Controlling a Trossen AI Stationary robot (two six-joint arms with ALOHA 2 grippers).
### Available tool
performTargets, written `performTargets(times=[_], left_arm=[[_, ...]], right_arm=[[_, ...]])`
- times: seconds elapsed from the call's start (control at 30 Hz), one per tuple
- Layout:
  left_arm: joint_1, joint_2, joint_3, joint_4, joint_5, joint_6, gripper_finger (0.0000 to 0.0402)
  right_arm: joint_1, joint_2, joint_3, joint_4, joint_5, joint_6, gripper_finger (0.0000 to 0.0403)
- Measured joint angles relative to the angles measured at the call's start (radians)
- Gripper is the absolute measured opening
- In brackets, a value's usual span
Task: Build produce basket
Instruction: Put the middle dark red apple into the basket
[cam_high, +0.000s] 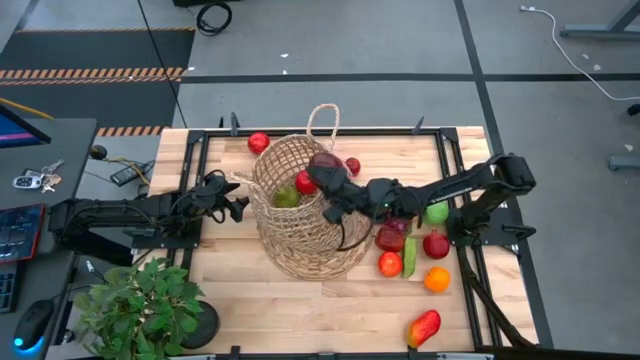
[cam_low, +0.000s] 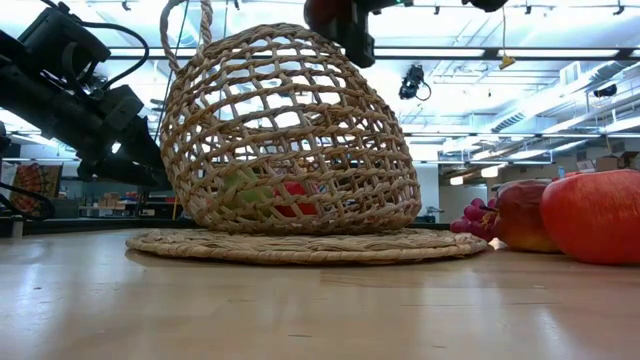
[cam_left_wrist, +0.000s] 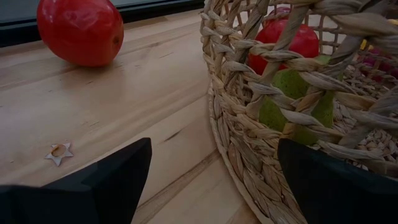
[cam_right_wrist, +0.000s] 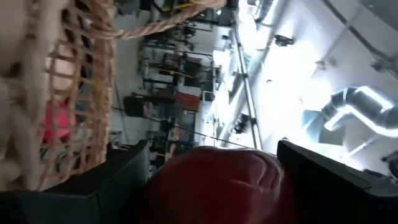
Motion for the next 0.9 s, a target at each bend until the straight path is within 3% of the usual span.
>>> performTargets(times=[0.33,0.53,0.67,0.8,0.9], left_arm=[[0.0,0.0,0.0,0.0,0.0,0.0,0.0357],[0.0,0.0,0.0,0.0,0.0,0.0,0.0357],[0.0,0.0,0.0,0.0,0.0,0.0,0.0357],[0.0,0.0,0.0,0.0,0.0,0.0,0.0357],[0.0,0.0,0.0,0.0,0.0,0.0,0.0357]], right_arm=[[-0.002,-0.004,0.0,0.1,-0.067,0.032,0.0349],[-0.048,-0.005,0.0,0.323,-0.274,0.308,0.0349],[-0.094,-0.006,0.0,0.412,-0.304,0.557,0.0349],[-0.137,-0.006,0.001,0.377,-0.282,0.743,0.0349],[-0.17,-0.006,0.052,0.195,-0.253,0.875,0.0349]])
